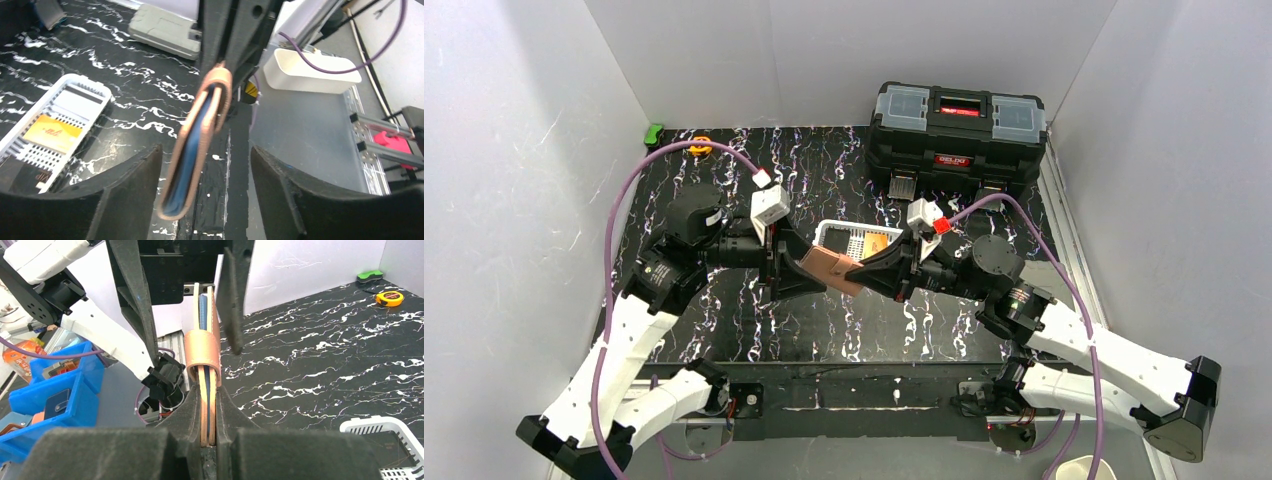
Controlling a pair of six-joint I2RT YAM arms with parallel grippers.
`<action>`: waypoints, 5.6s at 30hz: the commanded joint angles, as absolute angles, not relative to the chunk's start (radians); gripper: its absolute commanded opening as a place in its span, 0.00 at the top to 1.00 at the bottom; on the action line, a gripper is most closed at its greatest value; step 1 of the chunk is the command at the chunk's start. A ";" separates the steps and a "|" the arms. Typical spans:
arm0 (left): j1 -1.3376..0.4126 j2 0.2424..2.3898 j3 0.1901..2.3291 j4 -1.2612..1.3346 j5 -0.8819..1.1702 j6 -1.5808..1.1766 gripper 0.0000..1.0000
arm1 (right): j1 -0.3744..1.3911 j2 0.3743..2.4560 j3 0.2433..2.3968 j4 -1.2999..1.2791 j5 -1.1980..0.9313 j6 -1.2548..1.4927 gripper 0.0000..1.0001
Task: Put the credit cards into the card holder
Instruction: Open the card holder at the center of the board.
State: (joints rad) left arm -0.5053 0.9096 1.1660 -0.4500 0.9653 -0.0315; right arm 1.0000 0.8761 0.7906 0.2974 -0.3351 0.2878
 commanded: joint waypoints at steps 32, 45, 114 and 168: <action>-0.500 0.930 1.218 -0.383 0.581 -0.102 1.00 | 0.941 0.937 1.066 -0.093 -0.248 0.471 0.18; -0.511 0.893 1.176 -0.356 0.646 -0.132 1.00 | 0.942 1.066 1.060 0.133 -0.221 0.557 0.15; -0.586 0.872 1.075 -0.419 0.576 0.046 1.00 | 1.081 1.040 1.166 -0.045 0.375 0.426 0.99; -0.587 0.934 1.276 -0.479 1.149 0.043 1.00 | 0.963 0.925 1.060 0.101 -0.456 0.171 0.32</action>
